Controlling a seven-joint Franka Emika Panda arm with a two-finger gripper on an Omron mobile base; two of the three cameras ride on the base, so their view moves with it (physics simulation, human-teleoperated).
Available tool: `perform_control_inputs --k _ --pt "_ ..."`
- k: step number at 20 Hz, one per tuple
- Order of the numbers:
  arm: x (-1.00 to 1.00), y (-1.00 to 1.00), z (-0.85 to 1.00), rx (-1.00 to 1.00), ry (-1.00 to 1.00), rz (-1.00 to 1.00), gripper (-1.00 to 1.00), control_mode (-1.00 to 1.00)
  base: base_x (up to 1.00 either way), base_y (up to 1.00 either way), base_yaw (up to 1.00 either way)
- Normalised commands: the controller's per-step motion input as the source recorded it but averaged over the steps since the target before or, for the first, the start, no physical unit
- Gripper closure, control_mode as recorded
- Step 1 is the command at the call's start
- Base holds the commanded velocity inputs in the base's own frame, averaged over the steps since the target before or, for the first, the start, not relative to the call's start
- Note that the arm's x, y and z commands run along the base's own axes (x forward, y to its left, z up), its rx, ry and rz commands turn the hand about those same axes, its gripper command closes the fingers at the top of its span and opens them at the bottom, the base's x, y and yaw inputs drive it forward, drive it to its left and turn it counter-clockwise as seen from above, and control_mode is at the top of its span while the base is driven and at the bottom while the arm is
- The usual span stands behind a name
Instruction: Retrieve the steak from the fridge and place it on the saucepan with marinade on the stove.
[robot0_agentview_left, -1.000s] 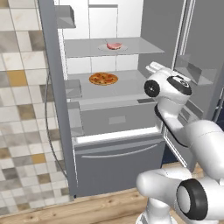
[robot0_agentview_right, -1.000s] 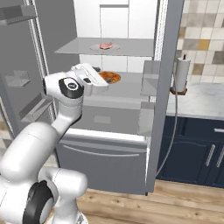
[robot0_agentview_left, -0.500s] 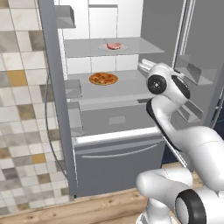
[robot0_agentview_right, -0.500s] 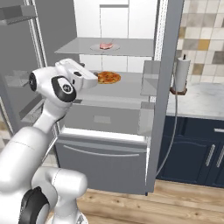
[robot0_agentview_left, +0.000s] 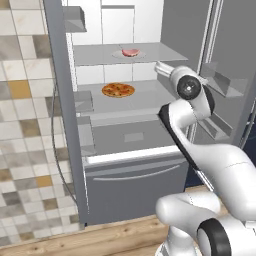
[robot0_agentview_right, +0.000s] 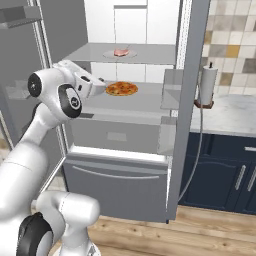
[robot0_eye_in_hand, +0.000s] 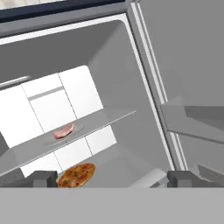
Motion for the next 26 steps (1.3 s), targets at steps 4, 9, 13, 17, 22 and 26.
perform_control_inputs --k 4,9,13,17,22,26 --pt "-0.04 0.02 0.03 0.06 0.08 0.21 -1.00 -1.00 0.00 0.00 0.00" --pt "-0.29 0.00 0.26 -0.04 0.20 0.17 -1.00 -1.00 0.00 0.00 0.00" --pt "-0.52 -0.01 0.36 -0.13 0.31 0.14 -1.00 -1.00 0.00 0.00 0.00" --pt "-0.71 0.00 0.25 -0.10 0.29 0.16 -1.00 -1.00 0.00 0.00 0.00" --pt "-0.74 0.00 0.07 -0.08 0.17 0.14 -1.00 -1.00 0.00 0.00 0.00" --pt "-0.87 0.01 -0.19 -0.12 0.00 0.07 -1.00 -1.00 0.00 0.00 0.00"
